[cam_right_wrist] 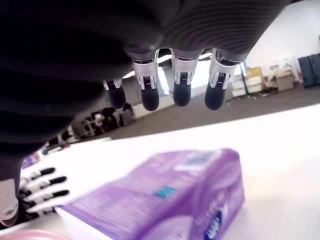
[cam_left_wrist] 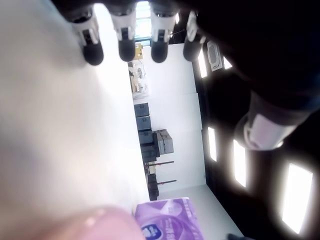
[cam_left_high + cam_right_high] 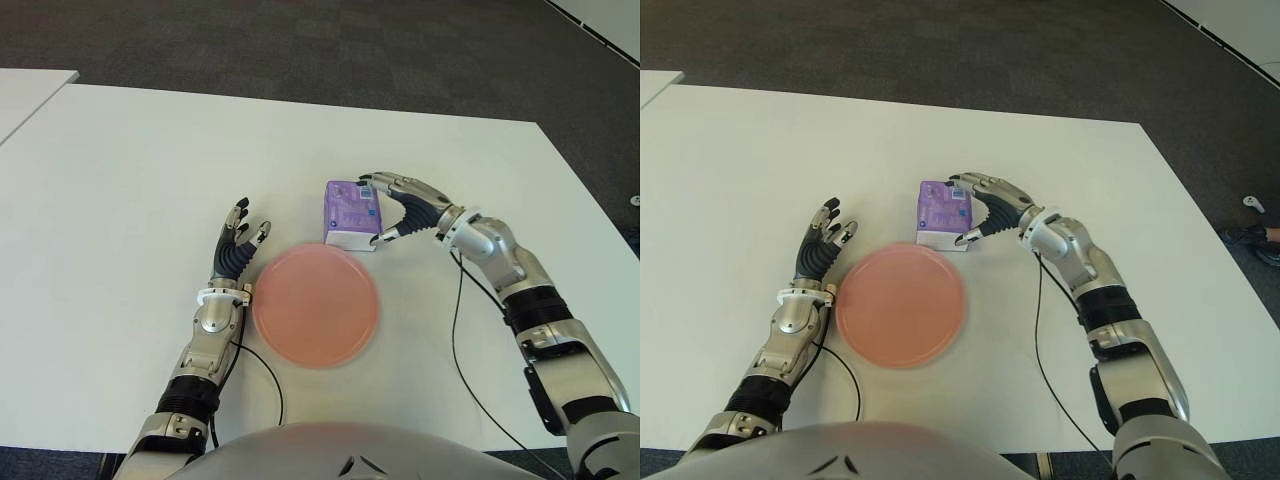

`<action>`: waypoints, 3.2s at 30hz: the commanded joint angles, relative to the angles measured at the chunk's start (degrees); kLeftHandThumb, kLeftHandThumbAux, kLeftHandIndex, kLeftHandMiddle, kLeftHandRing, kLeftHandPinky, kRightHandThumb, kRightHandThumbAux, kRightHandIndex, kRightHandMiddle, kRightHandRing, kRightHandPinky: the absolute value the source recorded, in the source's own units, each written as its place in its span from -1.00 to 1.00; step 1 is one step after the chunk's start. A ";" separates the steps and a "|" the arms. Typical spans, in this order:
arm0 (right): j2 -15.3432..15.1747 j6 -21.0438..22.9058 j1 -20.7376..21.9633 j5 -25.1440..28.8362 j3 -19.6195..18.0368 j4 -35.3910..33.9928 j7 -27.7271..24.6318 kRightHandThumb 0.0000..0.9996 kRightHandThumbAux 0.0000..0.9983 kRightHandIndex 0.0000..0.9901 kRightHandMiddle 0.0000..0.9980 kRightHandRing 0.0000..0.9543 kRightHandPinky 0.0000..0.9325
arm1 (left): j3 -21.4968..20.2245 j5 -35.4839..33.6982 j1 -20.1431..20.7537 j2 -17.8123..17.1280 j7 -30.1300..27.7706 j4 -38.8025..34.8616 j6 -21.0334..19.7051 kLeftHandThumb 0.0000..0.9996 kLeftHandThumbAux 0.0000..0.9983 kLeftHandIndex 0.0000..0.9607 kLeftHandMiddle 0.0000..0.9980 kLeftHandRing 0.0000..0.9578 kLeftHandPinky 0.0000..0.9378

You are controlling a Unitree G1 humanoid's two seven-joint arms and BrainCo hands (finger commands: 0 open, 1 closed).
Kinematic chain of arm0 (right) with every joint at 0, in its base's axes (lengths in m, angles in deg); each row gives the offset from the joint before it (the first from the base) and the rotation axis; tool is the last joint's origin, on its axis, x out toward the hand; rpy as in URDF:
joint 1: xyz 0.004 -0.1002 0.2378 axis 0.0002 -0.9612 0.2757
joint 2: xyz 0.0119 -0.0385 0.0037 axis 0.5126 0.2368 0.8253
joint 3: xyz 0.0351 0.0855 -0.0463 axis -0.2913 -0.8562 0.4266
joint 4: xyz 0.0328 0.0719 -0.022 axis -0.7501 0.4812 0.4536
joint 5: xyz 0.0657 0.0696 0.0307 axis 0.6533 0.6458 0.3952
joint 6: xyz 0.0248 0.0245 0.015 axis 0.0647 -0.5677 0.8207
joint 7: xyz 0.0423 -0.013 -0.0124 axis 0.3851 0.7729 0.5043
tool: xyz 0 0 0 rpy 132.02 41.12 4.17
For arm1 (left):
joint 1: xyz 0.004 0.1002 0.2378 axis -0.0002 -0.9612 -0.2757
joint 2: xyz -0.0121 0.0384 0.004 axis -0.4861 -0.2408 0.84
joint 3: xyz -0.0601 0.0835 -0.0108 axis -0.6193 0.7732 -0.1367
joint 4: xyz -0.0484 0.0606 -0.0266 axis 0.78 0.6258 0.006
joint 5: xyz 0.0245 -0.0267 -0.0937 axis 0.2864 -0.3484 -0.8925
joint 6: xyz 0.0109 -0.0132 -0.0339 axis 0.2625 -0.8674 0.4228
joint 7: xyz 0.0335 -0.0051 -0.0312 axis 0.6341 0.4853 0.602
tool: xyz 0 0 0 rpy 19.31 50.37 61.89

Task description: Put the tissue paper into the plate.

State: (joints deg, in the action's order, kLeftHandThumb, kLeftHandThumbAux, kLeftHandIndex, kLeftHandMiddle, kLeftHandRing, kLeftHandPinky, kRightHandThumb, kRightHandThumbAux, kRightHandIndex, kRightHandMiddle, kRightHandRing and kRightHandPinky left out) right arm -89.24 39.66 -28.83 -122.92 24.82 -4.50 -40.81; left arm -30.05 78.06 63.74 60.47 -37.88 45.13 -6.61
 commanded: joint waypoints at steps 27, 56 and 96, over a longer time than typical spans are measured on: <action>6.23 1.80 8.86 -13.52 13.24 18.19 17.40 -0.73 0.04 -0.99 -0.91 -1.00 -1.00 | 0.35 0.47 -3.41 0.08 -0.44 0.28 -2.81 -0.94 0.03 -1.00 -1.00 -1.00 -0.98; 5.10 -0.12 8.29 -10.67 12.75 18.89 15.40 -0.71 0.02 -1.00 -0.88 -0.97 -1.00 | 0.23 0.65 -4.51 0.36 -0.22 -1.11 -3.66 -0.94 0.05 -1.00 -1.00 -1.00 -0.98; 11.47 13.47 9.75 -24.69 32.85 37.91 44.11 -0.68 0.04 -1.00 -0.82 -0.89 -1.00 | 0.10 1.41 -6.60 1.12 0.53 -3.26 -3.83 -0.93 0.13 -1.00 -1.00 -1.00 -0.94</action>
State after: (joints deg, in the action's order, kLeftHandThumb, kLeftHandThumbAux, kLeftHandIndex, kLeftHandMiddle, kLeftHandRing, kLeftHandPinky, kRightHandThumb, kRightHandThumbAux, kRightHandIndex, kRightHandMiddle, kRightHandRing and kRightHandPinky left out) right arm -77.83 50.84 -14.01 -144.23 54.41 29.87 6.34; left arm -30.37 78.87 59.57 61.35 -37.75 41.01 -8.16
